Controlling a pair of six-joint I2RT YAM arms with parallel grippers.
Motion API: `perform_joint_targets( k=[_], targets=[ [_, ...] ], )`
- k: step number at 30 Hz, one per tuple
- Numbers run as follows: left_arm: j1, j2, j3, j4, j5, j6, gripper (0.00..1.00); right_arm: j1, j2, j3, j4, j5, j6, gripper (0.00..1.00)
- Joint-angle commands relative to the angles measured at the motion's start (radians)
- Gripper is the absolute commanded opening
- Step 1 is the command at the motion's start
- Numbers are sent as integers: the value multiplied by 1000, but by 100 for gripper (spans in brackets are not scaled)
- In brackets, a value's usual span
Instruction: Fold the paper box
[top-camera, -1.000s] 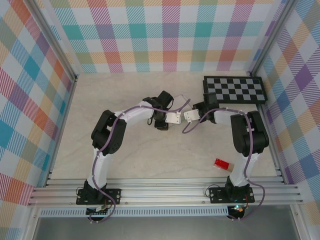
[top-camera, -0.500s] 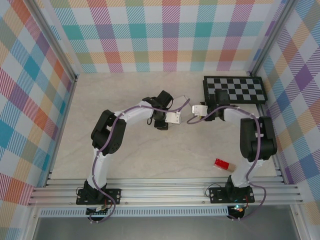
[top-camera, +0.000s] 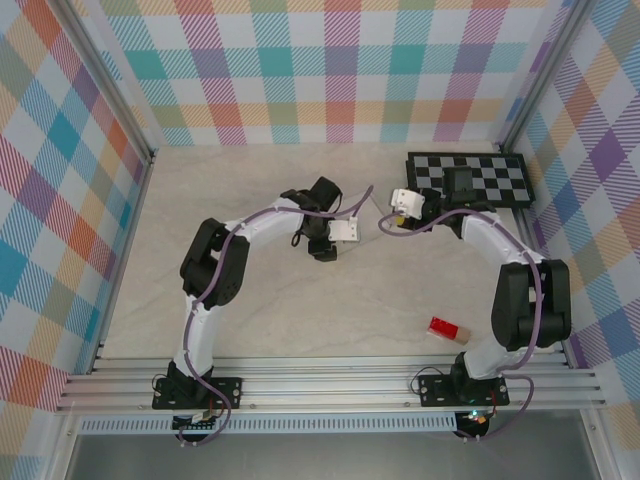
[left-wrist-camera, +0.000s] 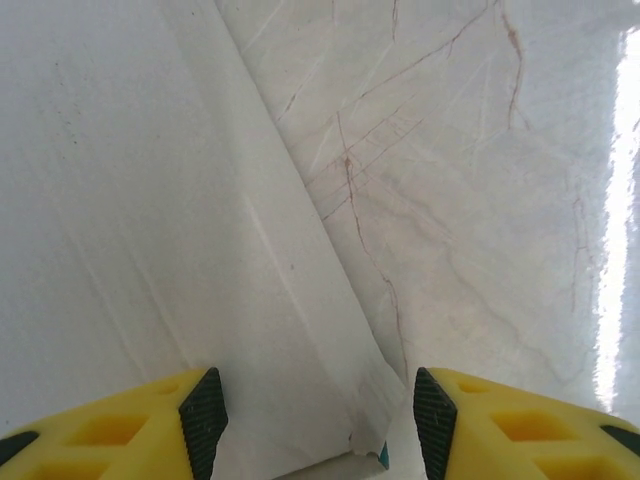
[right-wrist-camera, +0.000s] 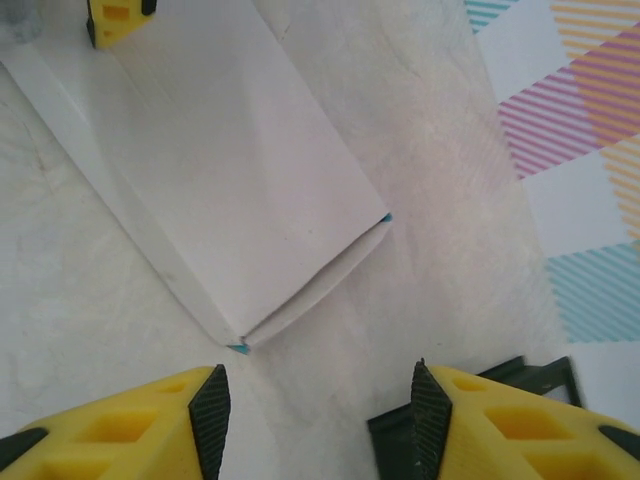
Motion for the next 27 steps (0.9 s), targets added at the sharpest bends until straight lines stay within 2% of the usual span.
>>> perform_joint_targets(
  k=[1, 4, 7, 12, 15, 20, 23, 27],
  targets=[
    [23, -71, -1, -28, 106, -97, 57, -10, 29, 139, -84, -101, 296, 49],
    [36, -150, -64, 101, 137, -216, 60, -10, 76, 235, -99, -77, 601, 49],
    [48, -245, -162, 282, 101, -383, 62, -9, 135, 319, -129, -43, 912, 49],
    [58, -388, -359, 475, 9, -587, 67, -1, 263, 377, -170, 17, 1251, 47],
    [58, -432, -486, 504, -29, -613, 69, 14, 323, 385, -175, 81, 1328, 47],
    [58, -428, -622, 604, -25, -619, 71, 34, 429, 451, -221, 74, 1395, 48],
    [58, -402, -634, 646, -18, -678, 74, 57, 496, 503, -276, 82, 1393, 49],
    [51, -354, -598, 613, -30, -702, 77, 80, 546, 531, -310, 72, 1384, 50]
  ],
)
